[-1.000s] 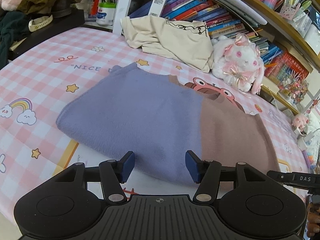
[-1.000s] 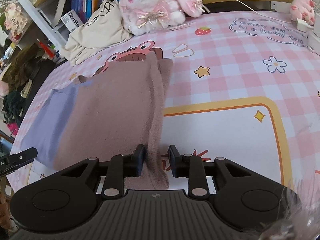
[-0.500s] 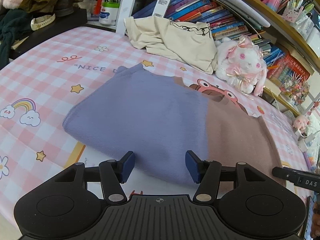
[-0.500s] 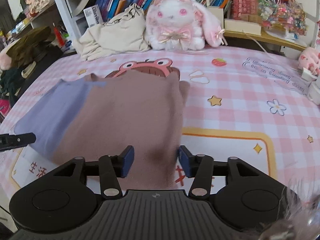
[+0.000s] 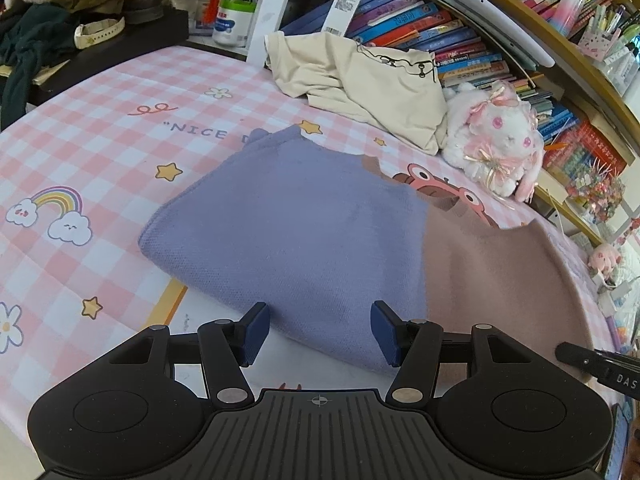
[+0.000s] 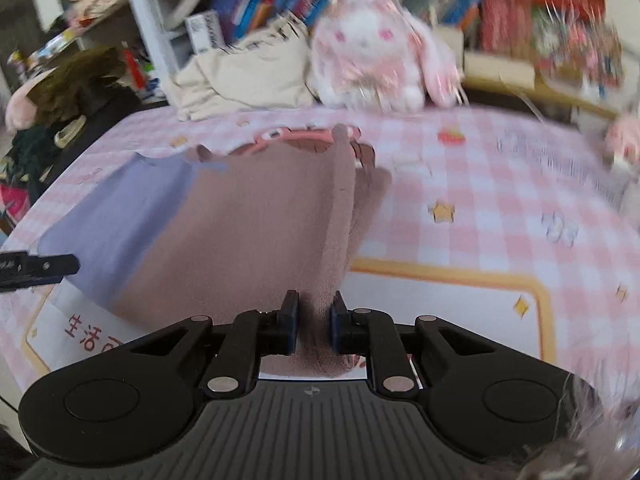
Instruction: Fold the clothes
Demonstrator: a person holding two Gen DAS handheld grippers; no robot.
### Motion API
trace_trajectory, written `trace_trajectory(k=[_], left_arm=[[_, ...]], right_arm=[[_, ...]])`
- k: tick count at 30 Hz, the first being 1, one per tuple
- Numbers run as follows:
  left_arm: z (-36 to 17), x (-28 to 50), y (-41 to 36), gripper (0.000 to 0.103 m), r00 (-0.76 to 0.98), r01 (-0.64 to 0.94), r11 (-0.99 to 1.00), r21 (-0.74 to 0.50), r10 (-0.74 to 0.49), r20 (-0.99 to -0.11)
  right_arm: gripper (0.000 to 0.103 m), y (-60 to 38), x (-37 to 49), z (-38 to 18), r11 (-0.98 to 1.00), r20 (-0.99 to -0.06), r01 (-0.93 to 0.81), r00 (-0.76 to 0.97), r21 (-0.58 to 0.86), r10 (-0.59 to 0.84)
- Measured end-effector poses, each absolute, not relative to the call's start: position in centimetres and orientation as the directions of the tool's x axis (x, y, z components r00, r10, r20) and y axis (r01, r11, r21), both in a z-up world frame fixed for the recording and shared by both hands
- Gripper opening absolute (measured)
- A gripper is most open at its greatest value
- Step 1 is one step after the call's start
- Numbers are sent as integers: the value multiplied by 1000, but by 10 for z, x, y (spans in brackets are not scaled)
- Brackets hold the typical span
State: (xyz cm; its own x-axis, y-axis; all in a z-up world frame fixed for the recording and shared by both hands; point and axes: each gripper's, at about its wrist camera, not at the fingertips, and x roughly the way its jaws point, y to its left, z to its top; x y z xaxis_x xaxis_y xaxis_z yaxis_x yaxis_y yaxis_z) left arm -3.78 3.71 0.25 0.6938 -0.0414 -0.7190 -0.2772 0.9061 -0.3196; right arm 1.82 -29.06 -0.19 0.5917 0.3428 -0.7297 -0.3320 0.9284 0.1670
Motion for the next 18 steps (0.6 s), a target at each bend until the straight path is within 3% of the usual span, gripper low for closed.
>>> trace_trajectory(k=[3, 10, 14, 18], left_arm=[[3, -38, 38, 57, 693, -273, 907, -320, -46, -720], [1, -45, 43, 57, 691, -295, 897, -329, -37, -722], [-1, -48, 44, 57, 689, -316, 884, -344, -35, -724], [0, -49, 37, 57, 687, -315, 885, -344, -38, -726]], right_arm=[[18, -293, 28, -19, 943, -788, -282, 533, 178, 308], [33, -294, 28, -25, 952, -789, -265, 546, 156, 281], [62, -297, 22, -21, 957, -775, -249, 571, 151, 270], [79, -299, 13, -13, 953, -748, -270, 604, 133, 276]])
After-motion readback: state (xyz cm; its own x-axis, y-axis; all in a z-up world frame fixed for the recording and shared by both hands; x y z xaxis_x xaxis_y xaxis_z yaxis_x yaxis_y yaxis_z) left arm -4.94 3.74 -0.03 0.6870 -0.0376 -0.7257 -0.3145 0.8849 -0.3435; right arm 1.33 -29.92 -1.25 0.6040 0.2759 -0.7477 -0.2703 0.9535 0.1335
